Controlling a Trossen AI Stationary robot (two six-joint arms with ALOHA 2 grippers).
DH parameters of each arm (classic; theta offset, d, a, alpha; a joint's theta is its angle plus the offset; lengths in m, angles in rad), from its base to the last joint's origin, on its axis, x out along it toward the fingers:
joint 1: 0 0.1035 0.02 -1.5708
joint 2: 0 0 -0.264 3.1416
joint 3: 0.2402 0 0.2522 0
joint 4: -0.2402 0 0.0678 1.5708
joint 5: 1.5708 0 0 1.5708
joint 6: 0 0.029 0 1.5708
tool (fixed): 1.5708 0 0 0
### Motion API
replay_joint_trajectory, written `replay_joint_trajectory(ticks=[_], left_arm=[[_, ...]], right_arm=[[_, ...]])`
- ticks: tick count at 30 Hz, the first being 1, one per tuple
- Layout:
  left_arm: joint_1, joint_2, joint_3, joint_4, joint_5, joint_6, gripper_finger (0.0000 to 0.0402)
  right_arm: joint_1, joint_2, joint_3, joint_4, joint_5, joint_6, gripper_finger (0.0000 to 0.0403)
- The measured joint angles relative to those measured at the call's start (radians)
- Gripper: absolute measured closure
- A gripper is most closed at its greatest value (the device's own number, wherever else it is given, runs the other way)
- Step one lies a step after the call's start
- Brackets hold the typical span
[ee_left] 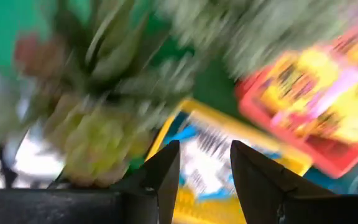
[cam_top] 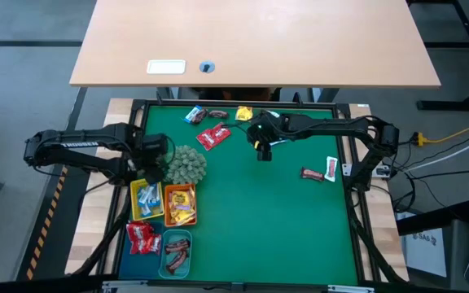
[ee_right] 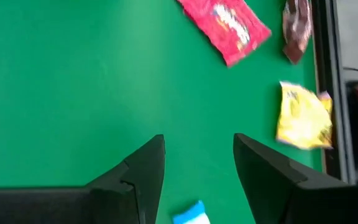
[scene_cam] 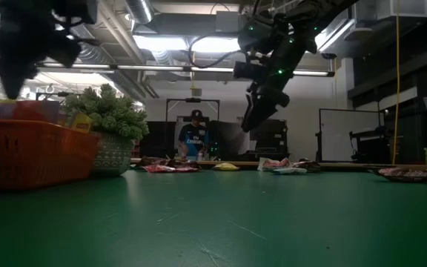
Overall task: Sort candy
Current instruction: Put the white chocolate into the yellow basket
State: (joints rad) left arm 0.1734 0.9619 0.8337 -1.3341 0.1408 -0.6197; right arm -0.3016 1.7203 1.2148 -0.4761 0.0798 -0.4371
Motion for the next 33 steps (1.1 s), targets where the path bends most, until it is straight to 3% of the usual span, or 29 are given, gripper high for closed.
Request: replay_joint_trajectory(ticks=[3, 9, 13, 16, 19, 25, 33], left_arm=[[0.0, 0.0, 0.0, 0.12, 0.008, 0.002, 0.0266], [0.0, 0.0, 0.0, 0.354, 0.03, 0.1, 0.0268], [0.0, 0.0, 0.0, 0.591, 0.026, 0.189, 0.0268], [0.0, 0.001, 0.0, 0.772, -0.024, 0.256, 0.0268], [0.0, 0.001, 0.0, 0.903, -0.084, 0.327, 0.0268], [0.0, 0.001, 0.0, 0.999, -0.195, 0.463, 0.0268], [0.0, 0.001, 0.0, 1.008, -0.281, 0.525, 0.0269]], right_arm=[[-0.022, -0.001, 0.0, -0.073, 0.008, -0.025, 0.0212], [-0.156, -0.01, 0.007, -0.266, -0.094, 0.005, 0.0212], [-0.25, -0.005, -0.031, -0.249, -0.16, 0.035, 0.0212], [-0.297, 0.009, -0.062, -0.228, -0.257, 0.047, 0.0212], [-0.304, 0.02, -0.09, -0.23, -0.284, 0.044, 0.0212], [-0.285, 0.02, -0.123, -0.202, -0.249, -0.022, 0.0212], [-0.268, 0.02, -0.153, -0.093, -0.219, -0.119, 0.0212]])
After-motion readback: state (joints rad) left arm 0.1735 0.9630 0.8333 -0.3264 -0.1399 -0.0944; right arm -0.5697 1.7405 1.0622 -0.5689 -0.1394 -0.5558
